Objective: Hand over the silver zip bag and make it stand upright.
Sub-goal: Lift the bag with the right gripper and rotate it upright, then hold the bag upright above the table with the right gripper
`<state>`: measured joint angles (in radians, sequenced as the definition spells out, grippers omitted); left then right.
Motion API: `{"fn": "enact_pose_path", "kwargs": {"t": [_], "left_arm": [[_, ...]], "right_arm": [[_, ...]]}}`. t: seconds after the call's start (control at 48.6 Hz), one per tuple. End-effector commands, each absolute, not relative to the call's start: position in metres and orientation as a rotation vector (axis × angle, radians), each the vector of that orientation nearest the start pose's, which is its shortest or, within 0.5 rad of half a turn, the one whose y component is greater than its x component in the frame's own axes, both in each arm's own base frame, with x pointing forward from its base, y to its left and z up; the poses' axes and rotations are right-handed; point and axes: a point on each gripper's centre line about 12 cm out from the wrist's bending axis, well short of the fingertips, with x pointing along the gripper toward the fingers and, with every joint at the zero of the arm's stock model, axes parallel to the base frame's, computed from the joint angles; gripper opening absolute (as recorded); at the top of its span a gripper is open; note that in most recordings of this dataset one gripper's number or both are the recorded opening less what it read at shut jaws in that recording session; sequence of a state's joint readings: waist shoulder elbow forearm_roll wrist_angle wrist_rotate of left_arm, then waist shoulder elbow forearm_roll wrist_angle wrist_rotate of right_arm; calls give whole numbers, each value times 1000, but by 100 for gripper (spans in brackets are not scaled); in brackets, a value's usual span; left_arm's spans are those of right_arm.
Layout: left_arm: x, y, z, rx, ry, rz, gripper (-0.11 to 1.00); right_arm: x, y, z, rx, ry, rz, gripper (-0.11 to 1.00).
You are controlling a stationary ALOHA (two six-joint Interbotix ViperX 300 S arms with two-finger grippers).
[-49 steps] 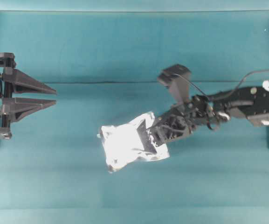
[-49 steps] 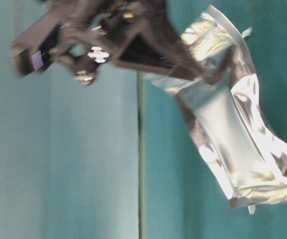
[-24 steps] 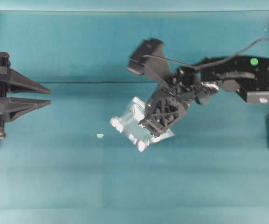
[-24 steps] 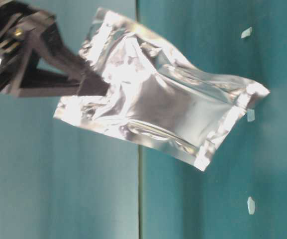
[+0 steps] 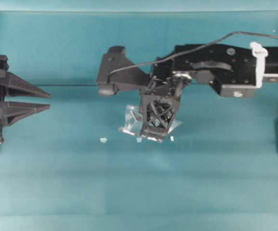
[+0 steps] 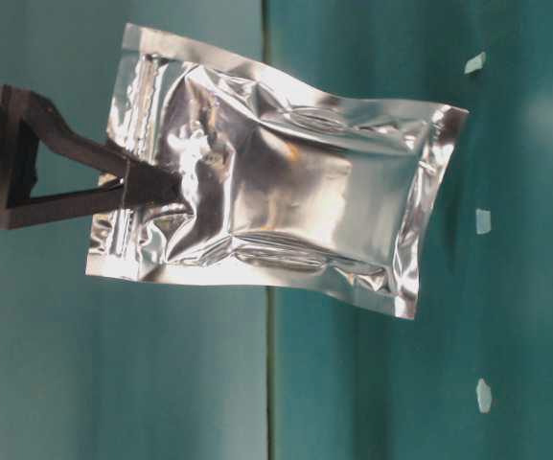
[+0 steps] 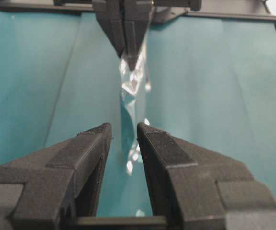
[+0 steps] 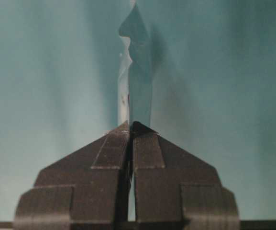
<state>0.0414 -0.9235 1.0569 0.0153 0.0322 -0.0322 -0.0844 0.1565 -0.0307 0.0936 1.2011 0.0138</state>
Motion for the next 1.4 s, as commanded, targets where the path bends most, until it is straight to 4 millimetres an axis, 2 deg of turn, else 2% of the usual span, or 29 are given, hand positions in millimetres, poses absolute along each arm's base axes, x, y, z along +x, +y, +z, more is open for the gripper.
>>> {"fn": "enact_pose_path", "kwargs": {"t": [0.0, 0.391, 0.884, 1.275, 1.378], "left_arm": [[212, 9, 301, -15, 153, 41, 43], [212, 9, 301, -15, 153, 41, 43], [211, 10, 297, -16, 162, 49, 44], [211, 10, 293, -19, 171, 48, 45], [212, 10, 289, -30, 179, 50, 49]], "right_arm": [[434, -24, 279, 102, 1284, -3, 4], [449, -12, 260, -25, 1307, 93, 4], [457, -20, 260, -116, 1307, 56, 4], [457, -15, 258, -128, 1307, 71, 4], [459, -14, 256, -124, 1302, 68, 4]]}}
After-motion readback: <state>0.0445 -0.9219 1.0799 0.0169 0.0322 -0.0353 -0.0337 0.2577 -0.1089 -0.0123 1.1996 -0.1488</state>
